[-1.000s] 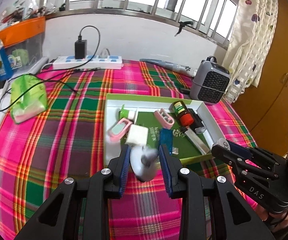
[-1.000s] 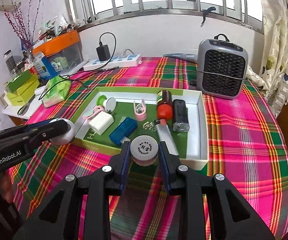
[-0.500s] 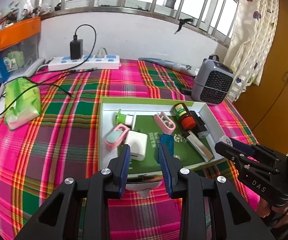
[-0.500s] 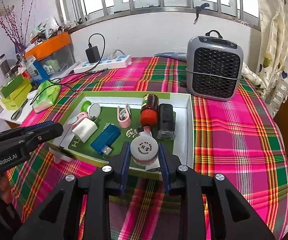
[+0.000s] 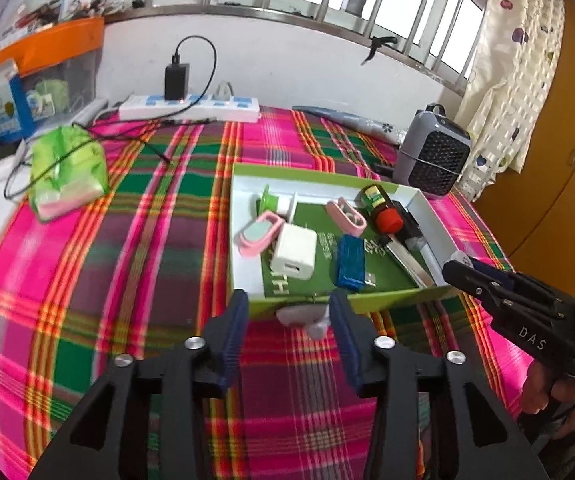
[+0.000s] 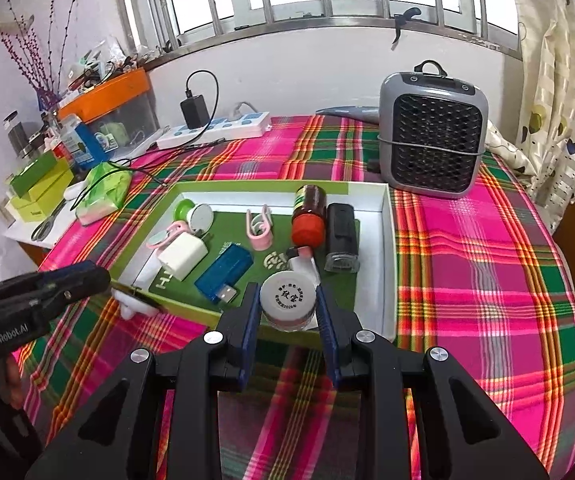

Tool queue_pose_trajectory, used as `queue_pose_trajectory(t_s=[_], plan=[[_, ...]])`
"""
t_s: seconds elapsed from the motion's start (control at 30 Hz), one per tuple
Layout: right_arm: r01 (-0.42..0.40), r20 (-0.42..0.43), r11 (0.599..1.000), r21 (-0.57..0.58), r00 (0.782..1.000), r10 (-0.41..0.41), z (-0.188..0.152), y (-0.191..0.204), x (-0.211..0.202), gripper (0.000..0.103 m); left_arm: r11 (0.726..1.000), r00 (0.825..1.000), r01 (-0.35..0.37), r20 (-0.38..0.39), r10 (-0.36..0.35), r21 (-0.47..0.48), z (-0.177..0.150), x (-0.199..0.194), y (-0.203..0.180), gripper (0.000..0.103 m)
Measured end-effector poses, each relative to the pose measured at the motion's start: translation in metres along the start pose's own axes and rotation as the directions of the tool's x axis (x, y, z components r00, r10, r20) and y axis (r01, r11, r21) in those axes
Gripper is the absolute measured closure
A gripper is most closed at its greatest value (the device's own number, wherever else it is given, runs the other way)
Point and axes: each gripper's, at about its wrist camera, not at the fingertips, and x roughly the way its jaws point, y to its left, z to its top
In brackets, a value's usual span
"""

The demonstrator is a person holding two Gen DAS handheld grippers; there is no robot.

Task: Organize rigid objects
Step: 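Carry white lamp and white container toward the green tray, then lower lamp and container into the tray and open both grippers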

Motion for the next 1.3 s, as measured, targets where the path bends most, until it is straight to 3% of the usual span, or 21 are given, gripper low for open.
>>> queue_pose_trajectory(t_s=[0.3, 0.77, 1.3], plan=[[-0.018, -0.007, 1.000, -0.004, 1.000, 0.018, -0.007, 0.004, 0.000, 0.074, 1.000, 1.000, -0.008, -0.025, 0.008, -0.009, -0.009, 0.014, -0.011, 0.057], [-0.046, -0.015, 0.999, -0.003, 0.999, 0.046, -0.010, 0.004, 0.004, 0.074, 0.994, 0.994, -0.096, -0.060, 0.092, -0.055, -0.008, 0.037, -0.019, 0.057], [-0.049, -0.013, 0.999, 0.008, 0.999, 0.049, -0.011, 0.002, 0.003, 0.074, 0.995, 0.997, -0.073, -0.030, 0.071, -0.064, -0.009, 0.028, -0.017, 0.060]])
